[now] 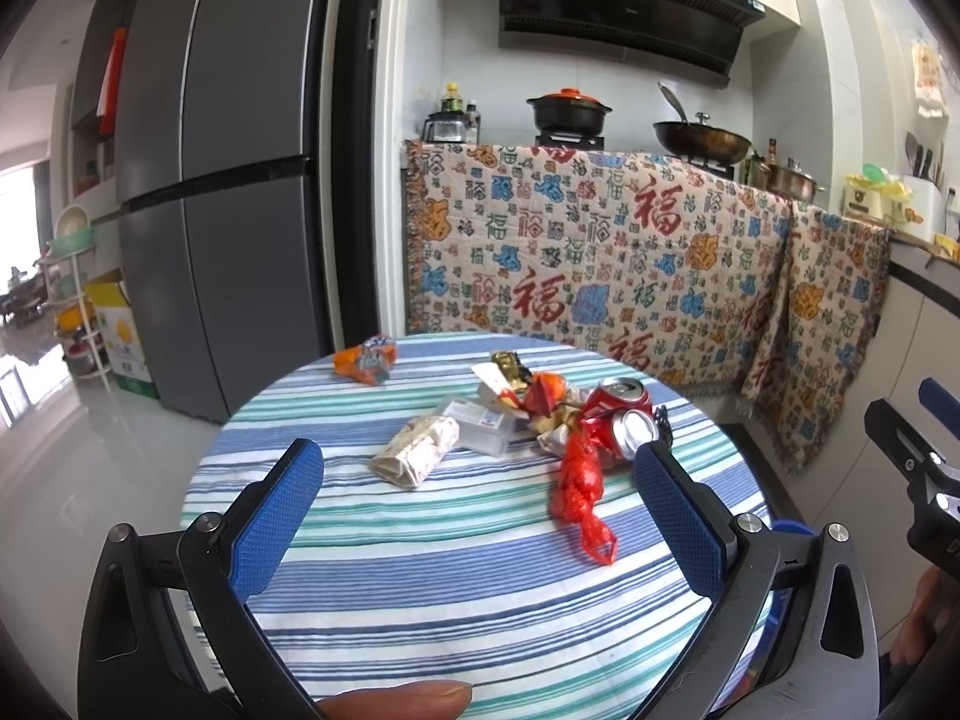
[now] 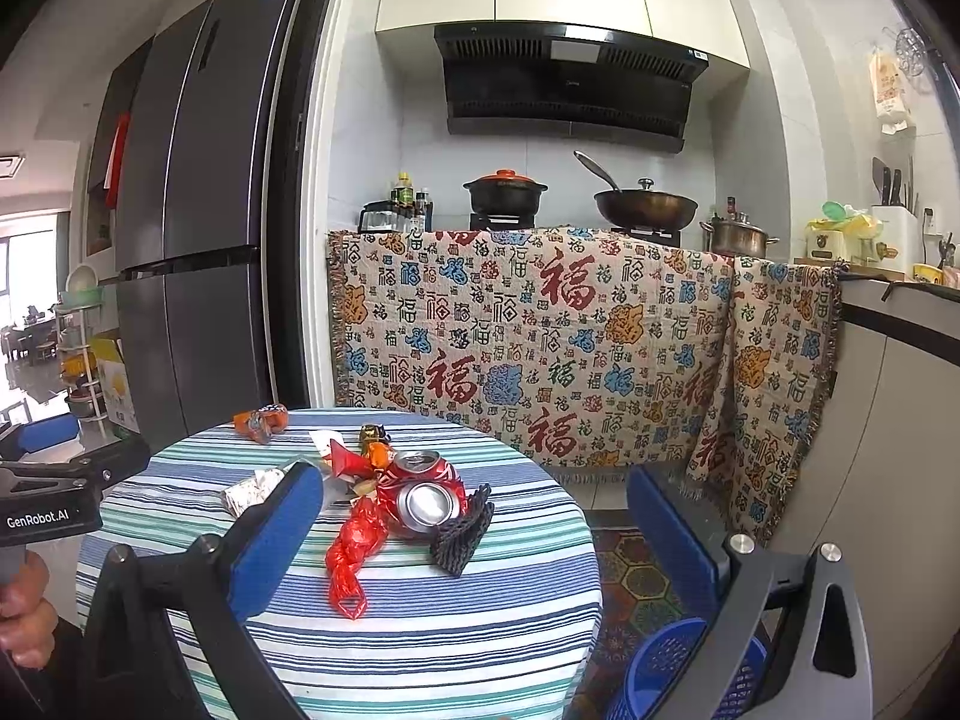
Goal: Collect trash
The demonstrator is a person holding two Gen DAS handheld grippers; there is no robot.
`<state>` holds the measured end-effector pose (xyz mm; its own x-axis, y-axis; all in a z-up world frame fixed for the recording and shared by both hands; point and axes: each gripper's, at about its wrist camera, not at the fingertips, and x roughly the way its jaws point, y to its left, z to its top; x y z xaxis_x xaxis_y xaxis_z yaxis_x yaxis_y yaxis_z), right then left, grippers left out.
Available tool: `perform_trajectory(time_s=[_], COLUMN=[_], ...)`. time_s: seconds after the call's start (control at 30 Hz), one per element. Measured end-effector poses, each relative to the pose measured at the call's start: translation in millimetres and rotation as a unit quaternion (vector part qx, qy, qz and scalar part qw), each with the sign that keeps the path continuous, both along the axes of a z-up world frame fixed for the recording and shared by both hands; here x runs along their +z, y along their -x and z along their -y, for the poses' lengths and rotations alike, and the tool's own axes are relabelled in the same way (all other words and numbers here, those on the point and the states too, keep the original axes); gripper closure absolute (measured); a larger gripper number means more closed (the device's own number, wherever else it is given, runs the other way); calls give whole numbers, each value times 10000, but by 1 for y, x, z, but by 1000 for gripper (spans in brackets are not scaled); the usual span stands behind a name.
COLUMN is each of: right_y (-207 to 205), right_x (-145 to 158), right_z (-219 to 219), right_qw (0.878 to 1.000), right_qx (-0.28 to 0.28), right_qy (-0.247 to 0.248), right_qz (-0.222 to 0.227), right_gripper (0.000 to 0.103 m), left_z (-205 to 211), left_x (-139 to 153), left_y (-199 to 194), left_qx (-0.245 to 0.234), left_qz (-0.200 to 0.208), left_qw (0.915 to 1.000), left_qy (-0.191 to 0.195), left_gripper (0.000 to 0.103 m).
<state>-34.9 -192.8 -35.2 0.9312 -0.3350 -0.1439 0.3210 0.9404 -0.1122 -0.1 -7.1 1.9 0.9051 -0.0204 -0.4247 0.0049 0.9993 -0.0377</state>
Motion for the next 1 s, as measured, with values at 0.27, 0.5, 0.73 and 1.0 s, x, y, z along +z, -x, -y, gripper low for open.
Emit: perform_trajectory(time_s=[0.27,0.5,0.73,1.0], right_y=[0,-1,-1,-1], right_x=[-1,0,0,-1], right_z=[-1,-1,-1,0], right_qw=[10000,10000,10000,10000], right_qx=[3,0,-1,4], right_qy=[4,2,9,9], right_qz=[-15,-16,-24,-43], right_gripper=[0,0,0,0], left_z=[0,0,0,0], left_x=[0,1,0,-1], left_y=[0,0,0,0], left_qx=[-1,-2,1,3], left_qz=[2,-1,-6,-17], left_qw=[10000,10000,10000,10000], left_qy=[-1,-4,3,-8], left_gripper=[0,0,0,0])
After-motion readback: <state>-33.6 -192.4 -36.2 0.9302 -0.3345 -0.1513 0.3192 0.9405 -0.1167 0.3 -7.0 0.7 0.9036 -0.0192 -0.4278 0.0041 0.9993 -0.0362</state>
